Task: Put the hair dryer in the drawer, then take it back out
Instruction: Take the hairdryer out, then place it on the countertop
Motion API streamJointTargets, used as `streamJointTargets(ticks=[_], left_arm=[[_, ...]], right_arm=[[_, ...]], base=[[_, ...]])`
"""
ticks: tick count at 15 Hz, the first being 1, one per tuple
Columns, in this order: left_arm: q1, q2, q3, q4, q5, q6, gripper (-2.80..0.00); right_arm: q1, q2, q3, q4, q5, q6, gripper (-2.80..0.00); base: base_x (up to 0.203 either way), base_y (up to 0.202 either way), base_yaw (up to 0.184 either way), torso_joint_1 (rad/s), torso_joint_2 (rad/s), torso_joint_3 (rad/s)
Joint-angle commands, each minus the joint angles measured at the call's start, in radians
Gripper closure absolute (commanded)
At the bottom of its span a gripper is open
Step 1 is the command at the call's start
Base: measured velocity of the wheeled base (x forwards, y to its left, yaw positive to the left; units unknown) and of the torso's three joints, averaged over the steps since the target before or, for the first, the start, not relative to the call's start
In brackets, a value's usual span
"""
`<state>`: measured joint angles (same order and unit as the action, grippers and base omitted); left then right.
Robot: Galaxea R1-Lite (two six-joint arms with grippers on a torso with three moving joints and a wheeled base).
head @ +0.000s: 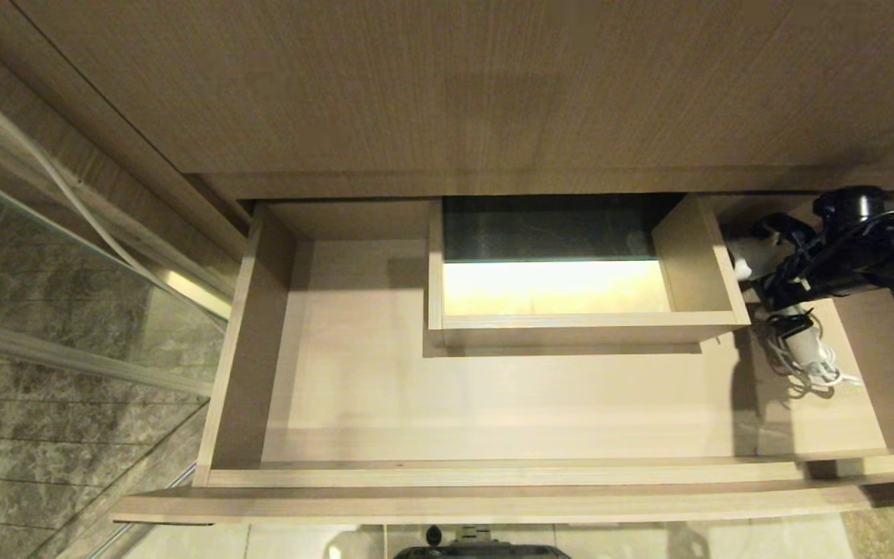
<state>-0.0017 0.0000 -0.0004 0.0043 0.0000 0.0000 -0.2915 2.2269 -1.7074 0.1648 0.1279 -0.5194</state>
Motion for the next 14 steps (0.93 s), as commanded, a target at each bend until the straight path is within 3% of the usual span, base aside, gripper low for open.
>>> streamJointTargets(ticks=[1,7,10,14], left_arm=[[0.000,0.000,0.002,0.000,0.000,0.000,0.00],[0.000,0.000,0.002,0.000,0.000,0.000,0.00],[0.000,0.000,0.002,0.000,0.000,0.000,0.00],[0.000,0.000,0.001,0.000,0.000,0.000,0.00]], right_arm=[[-0.001,-0.108,0.027,0.031,0.003,-0.004,0.00],[-0.022,-0.406,0.260,0.087,-0.003,-0.035,0.00],[-0.033,-0.631,0.410,0.183,-0.002,-0.104,0.00],[-0.035,-0.989,0.508,0.242,0.002,-0.128,0.00]], base=[[0.000,0.000,0.000,0.000,0.00,0.000],[0.000,0.000,0.000,0.000,0.00,0.000],[0.000,0.000,0.000,0.000,0.00,0.000],[0.000,0.000,0.000,0.000,0.00,0.000]])
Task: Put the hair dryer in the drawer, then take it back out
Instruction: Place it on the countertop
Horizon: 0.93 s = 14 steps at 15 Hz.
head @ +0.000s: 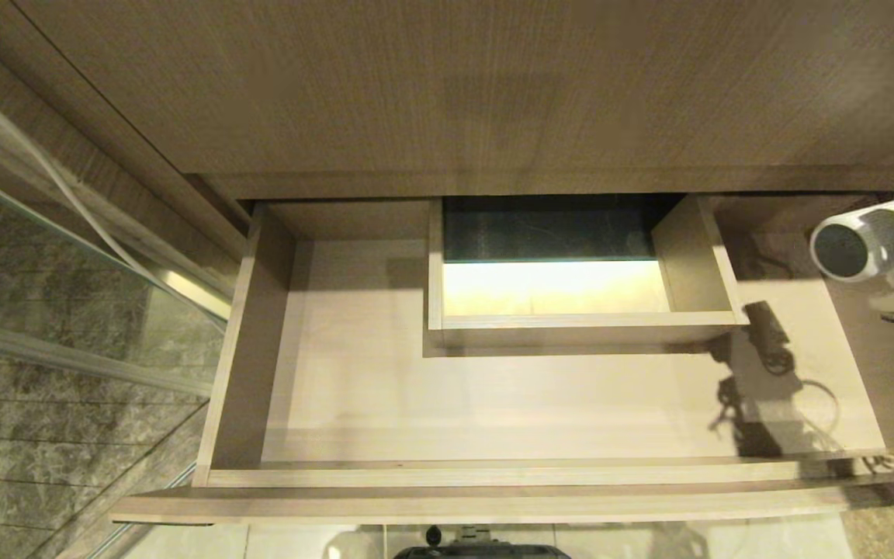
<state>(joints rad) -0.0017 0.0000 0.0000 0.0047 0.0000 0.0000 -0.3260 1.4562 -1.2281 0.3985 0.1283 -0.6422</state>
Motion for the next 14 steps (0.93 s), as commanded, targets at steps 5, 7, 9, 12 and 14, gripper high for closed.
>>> streamJointTargets(ticks=[5,7,9,12,14], left_arm=[[0.000,0.000,0.002,0.000,0.000,0.000,0.00],[0.000,0.000,0.002,0.000,0.000,0.000,0.00],[0.000,0.000,0.002,0.000,0.000,0.000,0.00],[0.000,0.000,0.002,0.000,0.000,0.000,0.00],[0.000,0.000,0.002,0.000,0.000,0.000,0.00]], right_arm=[[-0.003,-0.658,0.054,0.059,0.004,0.012,0.00],[-0.002,-0.768,0.078,0.084,0.004,0.032,0.00],[0.001,-0.805,0.091,0.103,0.005,0.036,0.00],[0.007,-0.824,0.087,0.070,0.005,0.033,0.00],[0.007,-0.823,0.078,0.065,0.005,0.033,0.00]], base=[[0.000,0.000,0.000,0.000,0.00,0.000],[0.000,0.000,0.000,0.000,0.00,0.000],[0.000,0.000,0.000,0.000,0.00,0.000],[0.000,0.000,0.000,0.000,0.00,0.000],[0.000,0.000,0.000,0.000,0.00,0.000]])
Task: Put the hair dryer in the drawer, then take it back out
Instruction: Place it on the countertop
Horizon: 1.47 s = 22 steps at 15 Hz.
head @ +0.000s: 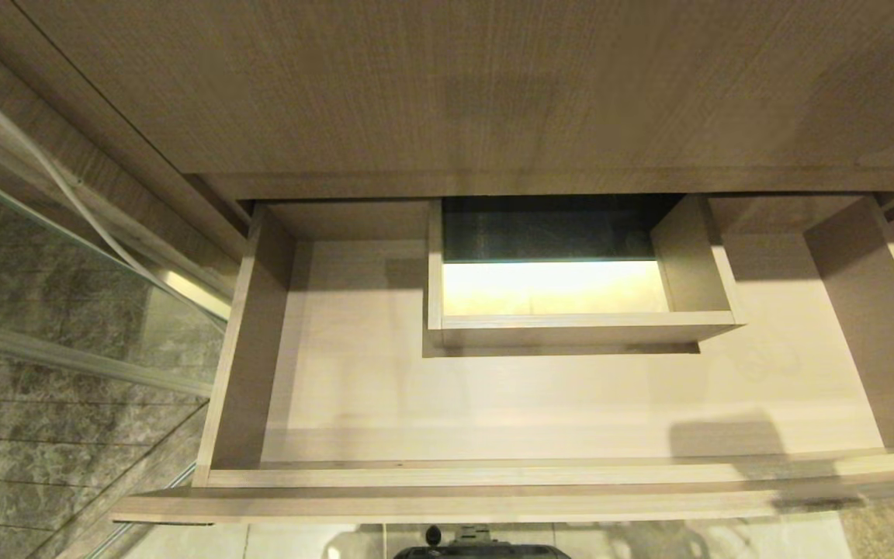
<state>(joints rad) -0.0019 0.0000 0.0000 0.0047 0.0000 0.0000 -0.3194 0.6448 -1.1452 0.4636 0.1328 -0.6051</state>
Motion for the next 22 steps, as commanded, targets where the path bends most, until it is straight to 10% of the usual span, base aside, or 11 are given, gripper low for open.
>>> streamJointTargets(ticks=[1,22], left_arm=[[-0.001,0.000,0.002,0.000,0.000,0.000,0.00],[-0.001,0.000,0.002,0.000,0.000,0.000,0.00]], right_arm=[[0.000,-0.012,-0.007,-0.002,0.001,-0.004,0.00],[0.008,-0.056,0.001,-0.006,0.001,-0.004,0.00]], base=[[0.000,0.000,0.000,0.000,0.00,0.000],[0.000,0.000,0.000,0.055,-0.16,-0.080]])
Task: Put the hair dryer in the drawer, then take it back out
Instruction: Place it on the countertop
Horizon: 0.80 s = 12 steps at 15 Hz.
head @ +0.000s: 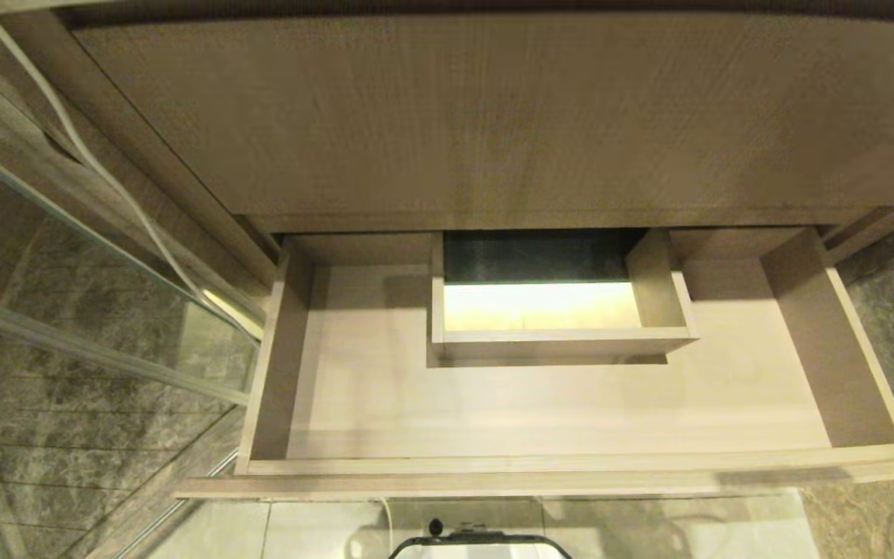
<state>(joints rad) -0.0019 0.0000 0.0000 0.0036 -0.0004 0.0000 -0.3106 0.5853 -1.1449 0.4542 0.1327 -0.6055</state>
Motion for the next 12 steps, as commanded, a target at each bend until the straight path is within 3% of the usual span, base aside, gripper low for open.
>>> streamJointTargets(ticks=[1,12], left_arm=[[0.000,0.000,0.002,0.001,0.000,0.000,0.00],[0.000,0.000,0.002,0.001,0.000,0.000,0.00]], right_arm=[[0.001,0.004,-0.001,0.003,0.001,-0.003,0.00],[0.002,0.004,-0.006,-0.002,0.001,-0.002,0.00]], base=[[0.000,0.000,0.000,0.325,-0.48,-0.238],[0.000,0.000,0.000,0.293,-0.50,-0.257]])
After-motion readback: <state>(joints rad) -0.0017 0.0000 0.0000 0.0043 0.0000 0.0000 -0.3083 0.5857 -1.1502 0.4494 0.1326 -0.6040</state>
